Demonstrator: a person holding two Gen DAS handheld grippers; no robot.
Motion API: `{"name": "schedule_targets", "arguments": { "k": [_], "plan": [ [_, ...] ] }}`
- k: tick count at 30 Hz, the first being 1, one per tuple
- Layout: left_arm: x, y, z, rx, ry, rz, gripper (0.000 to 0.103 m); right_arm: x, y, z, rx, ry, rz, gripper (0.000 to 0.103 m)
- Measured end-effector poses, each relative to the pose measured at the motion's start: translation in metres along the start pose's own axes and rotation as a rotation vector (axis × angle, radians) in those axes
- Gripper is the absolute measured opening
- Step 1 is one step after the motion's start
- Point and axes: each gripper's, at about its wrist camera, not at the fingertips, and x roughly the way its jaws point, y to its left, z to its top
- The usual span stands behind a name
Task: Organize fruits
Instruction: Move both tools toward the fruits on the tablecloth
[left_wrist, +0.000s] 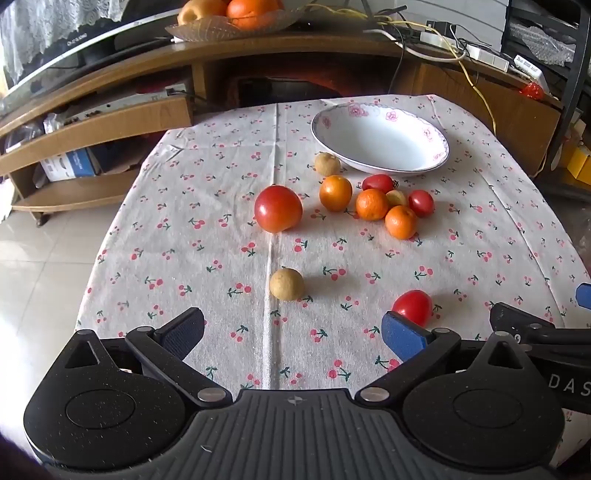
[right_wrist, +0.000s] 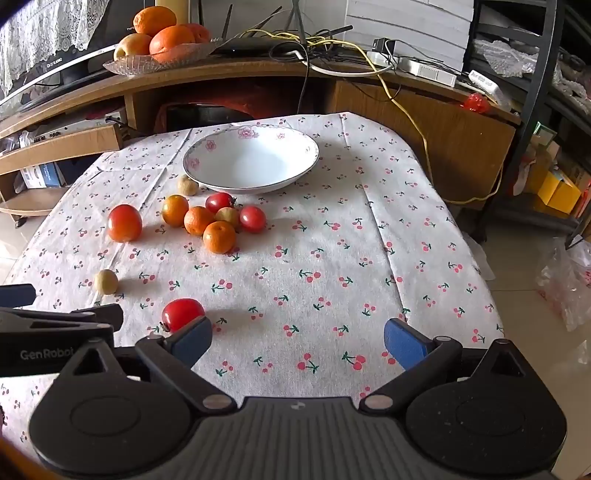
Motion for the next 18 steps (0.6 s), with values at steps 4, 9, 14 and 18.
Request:
{"name": "schedule_targets", "arguments": {
  "k": [4, 9, 14, 18],
  "plan": [
    [0.0007, 0.0, 0.0003, 0.002, 0.003, 0.002, 0.103, 0.0006, 0.0009, 0.0, -0.002, 0.001, -0.002, 0.1],
    [0.0085, 0.0046, -0.0085, 0.001, 0.002, 0.003, 0.103, 0.0, -0.0007, -0.0007, 0.0, 0.0, -0.001, 0.1],
    [0.0073, 0.0031, -0.0078, 0.006, 0.01, 0.006, 0.103, 0.0022, 0.0009, -0.001, -0.001, 0.004, -0.002, 0.1],
    [0.0056, 0.0024, -0.0057, 0.009, 0.015, 0.012, 0.103, 0.003, 0.0008, -0.0017, 0.0, 0.005, -0.001, 0.1]
  ]
}}
